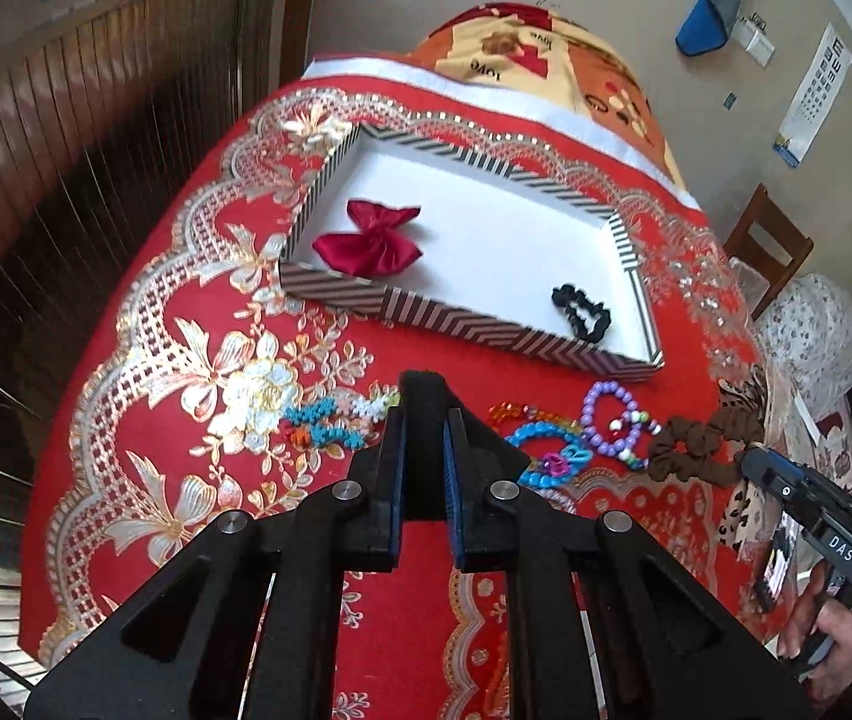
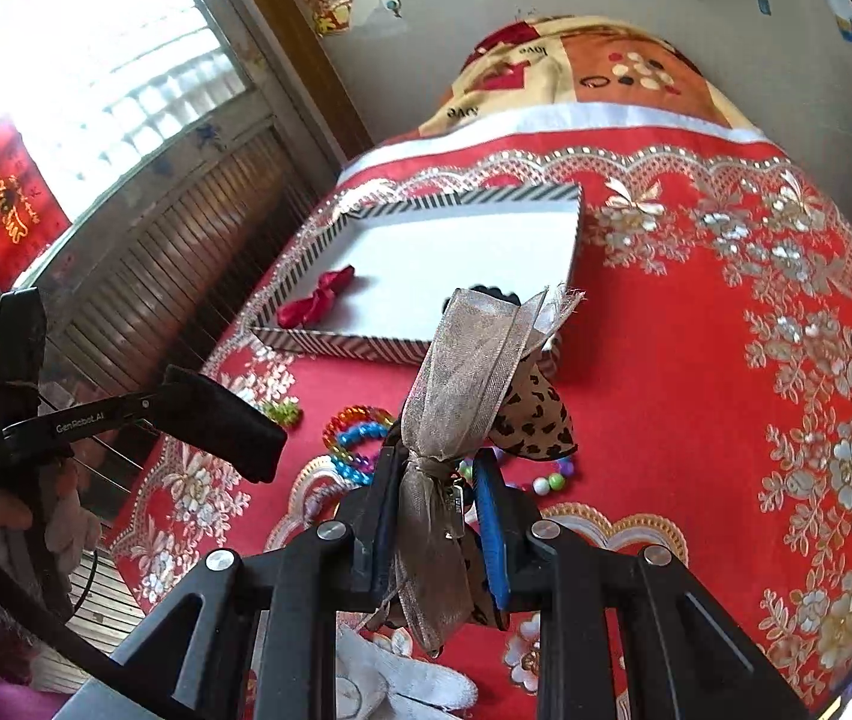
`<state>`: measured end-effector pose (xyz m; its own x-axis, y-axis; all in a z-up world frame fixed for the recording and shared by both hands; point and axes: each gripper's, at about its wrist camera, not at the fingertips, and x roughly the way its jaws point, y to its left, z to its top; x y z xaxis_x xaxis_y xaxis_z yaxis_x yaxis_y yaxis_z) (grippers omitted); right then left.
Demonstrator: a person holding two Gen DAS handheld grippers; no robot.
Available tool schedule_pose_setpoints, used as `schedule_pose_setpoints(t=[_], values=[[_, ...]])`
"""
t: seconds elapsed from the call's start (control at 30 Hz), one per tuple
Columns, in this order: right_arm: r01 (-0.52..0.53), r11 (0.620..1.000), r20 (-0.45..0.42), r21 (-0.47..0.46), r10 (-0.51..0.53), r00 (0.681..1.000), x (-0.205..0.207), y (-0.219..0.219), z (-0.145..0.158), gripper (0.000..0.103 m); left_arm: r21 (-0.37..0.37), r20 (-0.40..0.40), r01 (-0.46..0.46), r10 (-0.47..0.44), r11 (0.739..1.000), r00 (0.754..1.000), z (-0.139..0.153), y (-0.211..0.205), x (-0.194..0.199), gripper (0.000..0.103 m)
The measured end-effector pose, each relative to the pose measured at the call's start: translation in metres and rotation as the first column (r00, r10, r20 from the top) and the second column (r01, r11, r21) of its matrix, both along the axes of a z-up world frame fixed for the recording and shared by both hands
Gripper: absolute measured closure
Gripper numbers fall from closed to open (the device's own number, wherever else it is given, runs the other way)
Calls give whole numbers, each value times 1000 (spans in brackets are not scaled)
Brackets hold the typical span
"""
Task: Organize jewelry
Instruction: 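Lower the black clip and brown ribbon bow into the tray while both tools release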
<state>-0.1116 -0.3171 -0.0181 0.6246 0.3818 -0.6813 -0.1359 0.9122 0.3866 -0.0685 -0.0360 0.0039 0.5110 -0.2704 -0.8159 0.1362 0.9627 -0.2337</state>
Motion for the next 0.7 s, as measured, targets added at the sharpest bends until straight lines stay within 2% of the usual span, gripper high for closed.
schedule_pose_setpoints(t=[0.37,0.7], values=[[0,1000,49,-25,2,999,24,6,20,80,19,92,8,-10,1000,996,29,-11,22,93],[18,998,45,-59,-15,999,64,16,24,80,42,116,45,-50,998,992,32,-21,67,93]])
